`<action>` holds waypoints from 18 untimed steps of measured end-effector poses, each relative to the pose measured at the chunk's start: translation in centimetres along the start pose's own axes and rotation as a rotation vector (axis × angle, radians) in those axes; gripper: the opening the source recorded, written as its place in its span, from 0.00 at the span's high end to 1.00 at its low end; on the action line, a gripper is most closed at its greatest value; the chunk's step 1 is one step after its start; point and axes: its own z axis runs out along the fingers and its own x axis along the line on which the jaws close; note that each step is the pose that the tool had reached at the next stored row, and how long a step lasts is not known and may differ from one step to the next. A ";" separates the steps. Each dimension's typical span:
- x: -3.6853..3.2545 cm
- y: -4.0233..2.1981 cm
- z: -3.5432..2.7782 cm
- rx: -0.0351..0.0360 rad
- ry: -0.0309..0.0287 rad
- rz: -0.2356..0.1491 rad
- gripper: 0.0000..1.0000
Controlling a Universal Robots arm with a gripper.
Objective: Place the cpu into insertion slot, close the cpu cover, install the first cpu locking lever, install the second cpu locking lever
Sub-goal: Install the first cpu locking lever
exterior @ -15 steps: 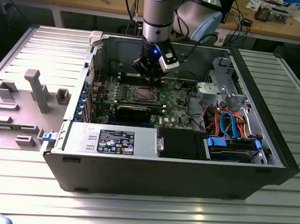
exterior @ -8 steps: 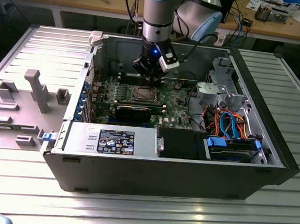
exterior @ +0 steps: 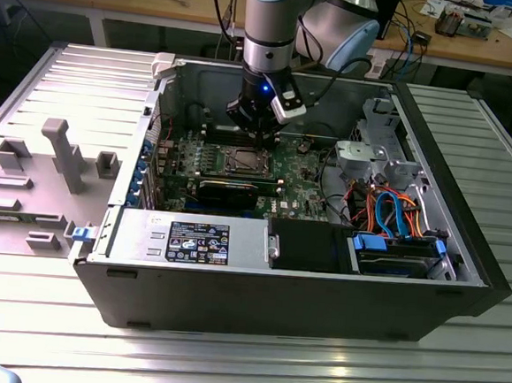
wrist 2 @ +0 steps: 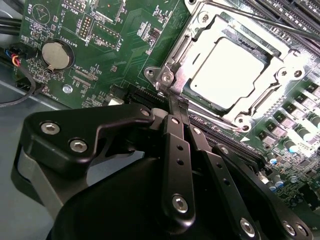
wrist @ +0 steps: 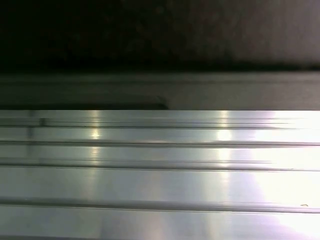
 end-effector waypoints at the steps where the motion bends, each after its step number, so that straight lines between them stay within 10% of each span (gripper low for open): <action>1: 0.00 0.00 0.00 0.0001 0.0000 0.000 0.89; 18: 0.02 -0.03 0.41 0.0021 0.0002 0.000 0.89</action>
